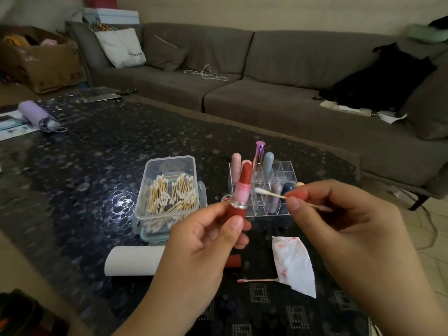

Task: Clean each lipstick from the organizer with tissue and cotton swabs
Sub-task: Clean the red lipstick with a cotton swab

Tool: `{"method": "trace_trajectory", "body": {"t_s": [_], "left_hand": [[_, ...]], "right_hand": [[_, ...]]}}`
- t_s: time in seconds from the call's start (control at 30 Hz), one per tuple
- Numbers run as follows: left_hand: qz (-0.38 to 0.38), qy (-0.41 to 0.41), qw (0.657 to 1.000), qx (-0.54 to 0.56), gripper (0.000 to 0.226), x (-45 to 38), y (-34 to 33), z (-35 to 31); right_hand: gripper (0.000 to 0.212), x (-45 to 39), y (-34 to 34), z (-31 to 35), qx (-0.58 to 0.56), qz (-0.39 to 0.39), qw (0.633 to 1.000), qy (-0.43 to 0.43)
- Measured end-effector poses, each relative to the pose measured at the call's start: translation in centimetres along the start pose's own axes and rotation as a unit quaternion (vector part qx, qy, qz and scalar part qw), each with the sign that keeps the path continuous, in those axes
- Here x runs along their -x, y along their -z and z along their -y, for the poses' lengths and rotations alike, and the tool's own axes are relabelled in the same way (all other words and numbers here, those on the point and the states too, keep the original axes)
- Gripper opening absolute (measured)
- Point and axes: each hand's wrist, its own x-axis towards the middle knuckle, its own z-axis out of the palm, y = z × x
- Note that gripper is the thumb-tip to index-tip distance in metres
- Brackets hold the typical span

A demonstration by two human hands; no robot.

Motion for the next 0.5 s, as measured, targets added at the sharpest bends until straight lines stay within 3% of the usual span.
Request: {"method": "trace_trajectory", "body": {"t_s": [0.37,0.5], "left_hand": [[0.014,0.010,1.000,0.012,0.027,-0.03,-0.26,0.43],[0.023,0.004,1.000,0.012,0.028,0.03,-0.44,0.41]], "right_hand": [[0.005,0.03,-0.30,-1.02,0.000,0.053,0.998,0.024],[0.007,-0.03,-0.13,-0.94,-0.014,0.020,0.999,0.022]]}}
